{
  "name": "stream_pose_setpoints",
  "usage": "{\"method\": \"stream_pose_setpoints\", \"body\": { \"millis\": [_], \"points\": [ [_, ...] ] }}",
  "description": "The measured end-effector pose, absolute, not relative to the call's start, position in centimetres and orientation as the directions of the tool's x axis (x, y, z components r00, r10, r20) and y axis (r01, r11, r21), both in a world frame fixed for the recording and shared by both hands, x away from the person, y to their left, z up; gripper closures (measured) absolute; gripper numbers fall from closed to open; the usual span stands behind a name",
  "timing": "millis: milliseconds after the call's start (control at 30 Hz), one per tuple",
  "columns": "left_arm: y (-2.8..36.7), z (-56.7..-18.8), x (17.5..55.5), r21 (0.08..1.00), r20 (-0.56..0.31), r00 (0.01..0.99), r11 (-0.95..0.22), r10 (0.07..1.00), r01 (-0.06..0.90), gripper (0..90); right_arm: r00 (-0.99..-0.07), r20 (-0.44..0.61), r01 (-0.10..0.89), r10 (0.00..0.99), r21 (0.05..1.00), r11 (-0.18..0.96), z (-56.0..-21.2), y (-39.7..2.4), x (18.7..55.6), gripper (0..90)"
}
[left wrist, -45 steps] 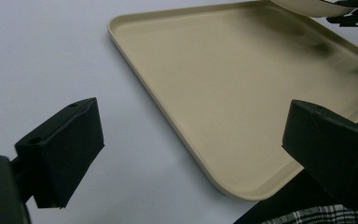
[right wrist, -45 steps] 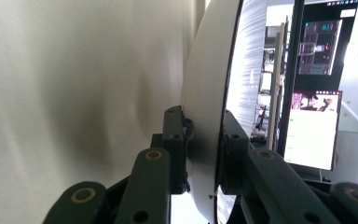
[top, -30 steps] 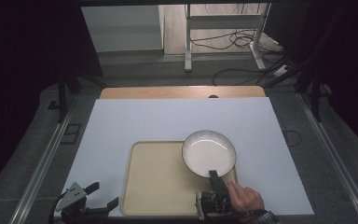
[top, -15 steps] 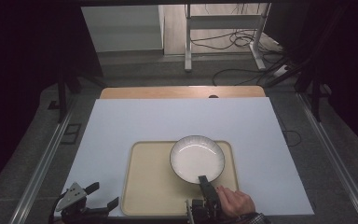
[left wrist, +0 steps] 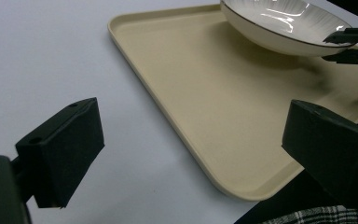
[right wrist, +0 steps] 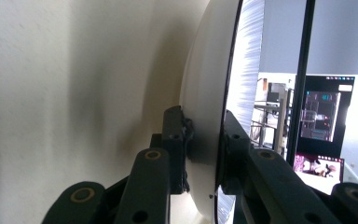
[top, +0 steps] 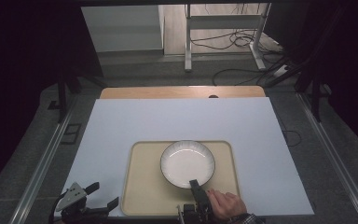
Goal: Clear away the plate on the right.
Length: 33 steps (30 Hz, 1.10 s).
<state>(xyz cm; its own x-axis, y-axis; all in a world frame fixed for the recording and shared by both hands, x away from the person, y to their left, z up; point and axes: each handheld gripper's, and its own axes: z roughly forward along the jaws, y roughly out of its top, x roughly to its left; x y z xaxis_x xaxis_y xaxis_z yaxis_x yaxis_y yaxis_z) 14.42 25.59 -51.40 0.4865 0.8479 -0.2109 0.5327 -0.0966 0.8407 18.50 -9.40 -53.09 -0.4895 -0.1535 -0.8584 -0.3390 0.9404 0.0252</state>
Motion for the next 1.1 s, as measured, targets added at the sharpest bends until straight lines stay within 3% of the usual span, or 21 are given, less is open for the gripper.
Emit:
{"method": "stream_pose_setpoints", "body": {
  "millis": [700, 767, 1100],
  "points": [
    [25.6, -51.4, 14.4, 0.84, -0.21, 0.487, -0.098, 0.848, 0.533, 5.2, -0.514, -0.832, -0.373, -0.207, 0.0, 0.928, -55.1, -8.3, 18.6, 78.6],
    [25.6, -51.4, 14.4, 0.84, -0.211, 0.486, -0.097, 0.848, 0.534, 5.2, -0.49, -0.844, -0.348, -0.219, -0.041, 0.937, -55.0, -8.3, 18.3, 78.8],
    [25.6, -51.4, 14.5, 0.839, -0.21, 0.485, -0.099, 0.849, 0.535, 5.3, -0.512, -0.836, -0.344, -0.197, -0.011, 0.939, -54.9, -8.6, 18.4, 76.6]
  ]
}}
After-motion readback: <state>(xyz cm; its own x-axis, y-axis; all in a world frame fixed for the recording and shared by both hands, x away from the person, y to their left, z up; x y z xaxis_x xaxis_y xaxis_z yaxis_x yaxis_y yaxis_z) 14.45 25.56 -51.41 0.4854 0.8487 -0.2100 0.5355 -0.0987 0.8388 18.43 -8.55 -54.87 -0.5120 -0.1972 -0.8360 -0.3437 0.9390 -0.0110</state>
